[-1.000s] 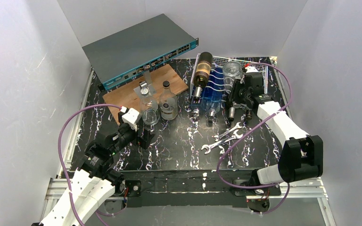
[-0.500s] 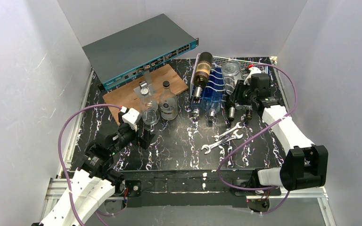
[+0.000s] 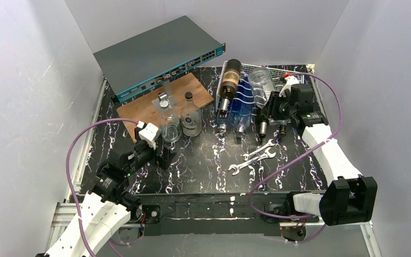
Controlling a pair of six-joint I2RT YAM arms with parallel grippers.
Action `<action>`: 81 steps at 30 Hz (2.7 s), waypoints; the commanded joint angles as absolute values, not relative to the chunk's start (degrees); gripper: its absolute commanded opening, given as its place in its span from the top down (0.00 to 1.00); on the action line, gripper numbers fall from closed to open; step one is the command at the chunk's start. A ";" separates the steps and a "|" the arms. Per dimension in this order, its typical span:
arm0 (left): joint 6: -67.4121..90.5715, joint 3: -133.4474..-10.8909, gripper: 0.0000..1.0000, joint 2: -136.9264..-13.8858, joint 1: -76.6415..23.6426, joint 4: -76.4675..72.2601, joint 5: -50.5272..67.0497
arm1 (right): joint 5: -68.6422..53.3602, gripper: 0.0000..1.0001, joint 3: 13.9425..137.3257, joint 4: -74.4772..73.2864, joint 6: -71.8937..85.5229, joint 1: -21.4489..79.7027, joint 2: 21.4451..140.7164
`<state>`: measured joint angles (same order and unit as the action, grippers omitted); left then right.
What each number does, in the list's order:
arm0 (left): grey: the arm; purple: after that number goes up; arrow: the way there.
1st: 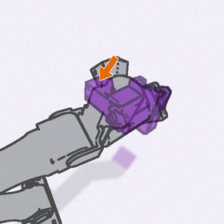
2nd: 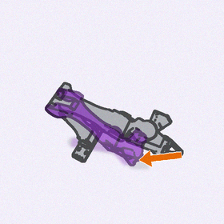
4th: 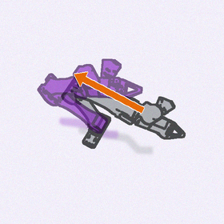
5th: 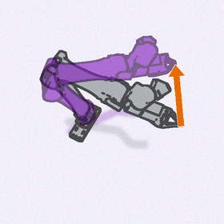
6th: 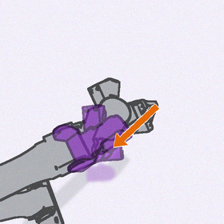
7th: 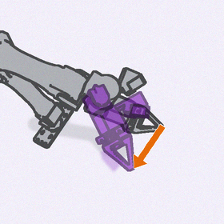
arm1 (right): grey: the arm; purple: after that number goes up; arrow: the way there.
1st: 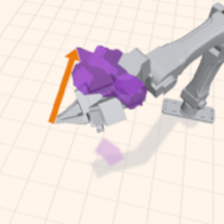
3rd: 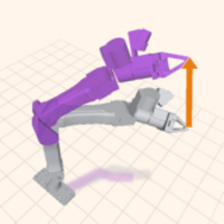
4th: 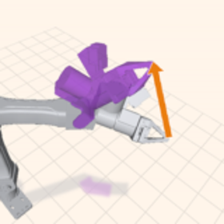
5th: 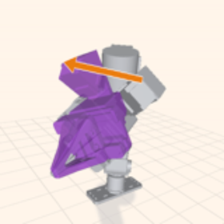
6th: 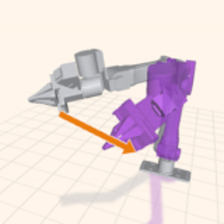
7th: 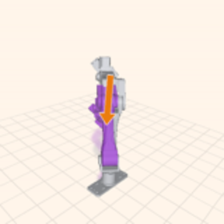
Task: Take the wine bottle off the wine rack
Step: Pick up the wine bottle from the wine rack, then place the wine bottle at the center of the board.
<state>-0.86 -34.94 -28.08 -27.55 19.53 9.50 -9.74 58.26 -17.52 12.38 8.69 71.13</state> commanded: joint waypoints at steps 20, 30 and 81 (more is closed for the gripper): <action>-1.41 -34.42 0.02 -29.16 -27.33 19.42 11.15 | -31.92 0.99 60.60 -7.94 9.23 8.78 63.08; -1.32 -34.56 0.02 -29.48 -27.33 19.51 11.87 | -38.11 0.99 59.96 -11.46 5.64 10.08 61.71; 0.50 -32.43 0.01 -32.52 -28.88 10.97 33.38 | -33.36 0.99 56.08 -36.01 -29.75 32.90 66.16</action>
<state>2.72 -33.21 -32.71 -27.73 12.40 29.76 -31.77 53.78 -42.28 -25.39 30.52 66.87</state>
